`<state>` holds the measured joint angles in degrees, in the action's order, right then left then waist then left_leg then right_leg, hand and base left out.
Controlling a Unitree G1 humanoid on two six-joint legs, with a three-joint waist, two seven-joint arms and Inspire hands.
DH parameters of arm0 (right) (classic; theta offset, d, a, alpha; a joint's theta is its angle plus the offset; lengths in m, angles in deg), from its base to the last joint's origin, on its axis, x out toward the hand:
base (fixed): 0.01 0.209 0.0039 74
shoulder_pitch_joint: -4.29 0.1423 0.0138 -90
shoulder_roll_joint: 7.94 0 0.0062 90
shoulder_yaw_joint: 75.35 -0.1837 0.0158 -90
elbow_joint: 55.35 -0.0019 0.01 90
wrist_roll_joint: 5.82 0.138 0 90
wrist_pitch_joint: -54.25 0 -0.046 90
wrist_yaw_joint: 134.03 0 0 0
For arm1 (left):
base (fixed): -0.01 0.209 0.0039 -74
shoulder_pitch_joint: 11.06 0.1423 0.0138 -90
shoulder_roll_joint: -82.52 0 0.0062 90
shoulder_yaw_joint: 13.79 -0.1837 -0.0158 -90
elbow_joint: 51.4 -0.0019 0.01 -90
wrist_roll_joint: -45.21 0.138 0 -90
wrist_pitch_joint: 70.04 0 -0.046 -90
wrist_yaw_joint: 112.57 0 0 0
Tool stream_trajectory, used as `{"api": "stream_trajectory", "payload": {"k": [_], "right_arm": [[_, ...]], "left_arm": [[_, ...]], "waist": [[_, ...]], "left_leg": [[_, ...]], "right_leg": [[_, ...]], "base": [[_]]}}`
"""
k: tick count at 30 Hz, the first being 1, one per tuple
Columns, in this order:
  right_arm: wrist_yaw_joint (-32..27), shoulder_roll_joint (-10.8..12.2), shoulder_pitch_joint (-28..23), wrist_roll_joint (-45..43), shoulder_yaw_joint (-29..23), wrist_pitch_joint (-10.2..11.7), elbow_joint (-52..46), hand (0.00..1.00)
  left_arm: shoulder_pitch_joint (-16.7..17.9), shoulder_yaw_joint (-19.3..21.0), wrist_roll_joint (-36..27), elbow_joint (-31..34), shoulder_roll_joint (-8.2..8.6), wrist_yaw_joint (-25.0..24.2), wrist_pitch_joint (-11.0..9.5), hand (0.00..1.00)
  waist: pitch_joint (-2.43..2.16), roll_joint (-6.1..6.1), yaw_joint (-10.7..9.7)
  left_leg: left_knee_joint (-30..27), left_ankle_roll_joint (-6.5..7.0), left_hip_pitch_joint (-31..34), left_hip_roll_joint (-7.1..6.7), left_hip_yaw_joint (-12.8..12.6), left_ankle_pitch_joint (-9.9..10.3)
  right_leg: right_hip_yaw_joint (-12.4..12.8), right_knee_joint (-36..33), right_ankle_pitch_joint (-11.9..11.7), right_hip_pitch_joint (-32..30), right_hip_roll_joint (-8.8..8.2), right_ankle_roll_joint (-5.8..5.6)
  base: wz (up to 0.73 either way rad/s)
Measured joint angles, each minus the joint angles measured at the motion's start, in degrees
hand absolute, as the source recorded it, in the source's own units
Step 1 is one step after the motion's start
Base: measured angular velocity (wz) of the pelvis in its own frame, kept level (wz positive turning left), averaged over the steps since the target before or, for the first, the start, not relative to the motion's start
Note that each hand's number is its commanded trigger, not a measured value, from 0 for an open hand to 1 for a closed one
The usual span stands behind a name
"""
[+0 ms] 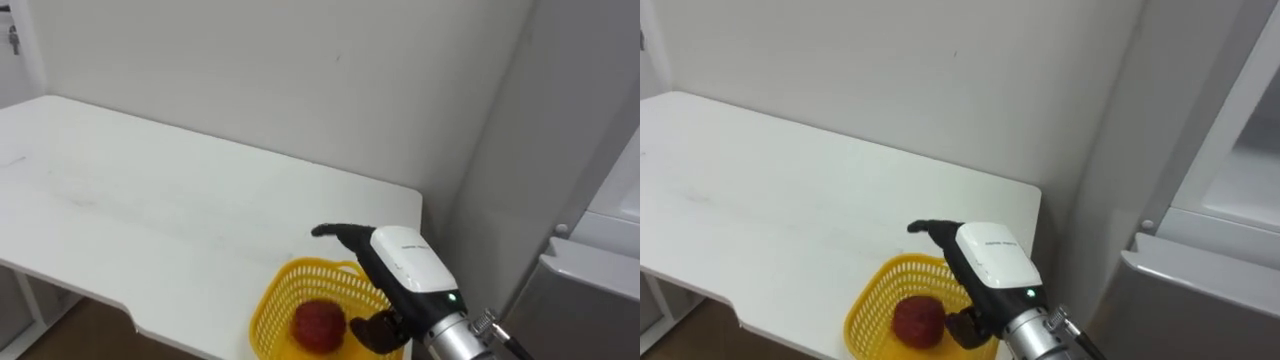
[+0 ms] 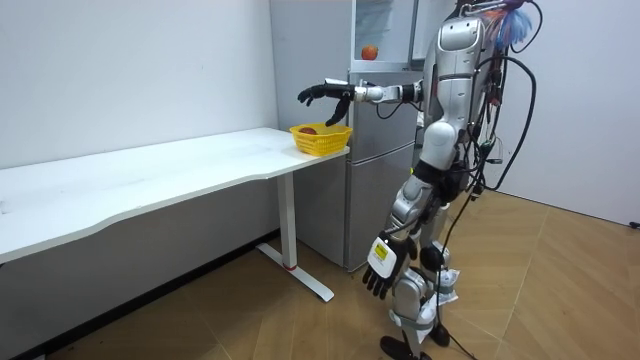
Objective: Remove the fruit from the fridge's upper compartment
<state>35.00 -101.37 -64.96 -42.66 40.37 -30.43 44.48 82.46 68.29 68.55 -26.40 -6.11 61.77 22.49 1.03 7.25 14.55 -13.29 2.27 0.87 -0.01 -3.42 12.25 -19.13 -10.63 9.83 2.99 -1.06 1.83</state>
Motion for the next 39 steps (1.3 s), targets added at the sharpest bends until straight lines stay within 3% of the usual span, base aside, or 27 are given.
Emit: {"api": "stream_trajectory", "payload": {"k": [2, 3, 13, 23, 34, 39], "right_arm": [[0.0, 0.0, 0.0, -0.3, 0.0, -0.2, 0.6, 0.00], [0.0, 0.0, 0.0, -0.1, 0.0, -0.4, 0.6, 0.00], [0.1, 0.0, 0.0, -1.8, 0.0, -0.3, 0.5, 0.00], [0.1, 0.2, 0.0, -1.9, -0.1, 0.1, 0.4, 0.00], [-0.2, 0.9, 0.0, -1.5, -3.4, 1.1, 0.4, 0.00], [-1.0, 1.1, 0.0, 2.8, -4.7, 1.5, -0.4, 0.00]], "left_arm": [[-0.2, 0.0, 0.0, 0.0, 0.00, 0.0, 0.0, 0.00], [-0.2, 0.0, 0.0, 0.0, 0.01, 0.1, 0.0, 0.00], [-0.5, 1.0, 0.0, 0.0, 0.14, 0.1, 0.0, 0.00], [-1.4, 1.0, 0.2, 0.0, 0.59, -0.1, 0.0, 0.00], [-1.2, 1.0, 3.8, 0.4, 0.69, 0.2, 0.0, 0.00], [-0.5, 0.9, 3.7, 0.3, 0.84, 2.3, 0.0, 0.00]], "waist": [[-0.18, 0.39, 0.0], [-0.02, 0.18, 0.1], [-0.03, 0.18, -0.1], [0.03, -0.54, -0.2], [-0.08, -0.66, -0.4], [-0.21, -1.01, -1.2]], "left_leg": [[-0.2, 0.00, 0.2, -0.04, 0.3, 0.0], [-0.3, 0.00, 0.2, -0.04, 0.3, 0.0], [-0.3, 0.00, 0.5, -0.08, 0.4, 0.0], [-0.3, 0.00, 0.3, -0.09, 0.4, 0.0], [-0.3, 0.00, 0.0, -0.09, 0.2, 0.0], [-0.4, 0.00, -0.5, -0.02, -0.9, 0.0]], "right_leg": [[-0.1, 0.0, 0.0, 0.0, -0.01, 0.00], [0.0, 0.0, 0.0, -0.1, -0.01, 0.00], [0.0, 0.0, 0.0, -0.1, -0.04, 0.00], [0.1, 0.1, 0.0, -0.2, -0.04, 0.00], [0.5, 0.0, 0.0, -0.1, 0.01, 0.00], [2.0, 0.0, 0.0, 0.1, 0.05, 0.02]], "base": [[0.08], [0.04], [0.00], [0.00], [0.00], [-0.08]]}}
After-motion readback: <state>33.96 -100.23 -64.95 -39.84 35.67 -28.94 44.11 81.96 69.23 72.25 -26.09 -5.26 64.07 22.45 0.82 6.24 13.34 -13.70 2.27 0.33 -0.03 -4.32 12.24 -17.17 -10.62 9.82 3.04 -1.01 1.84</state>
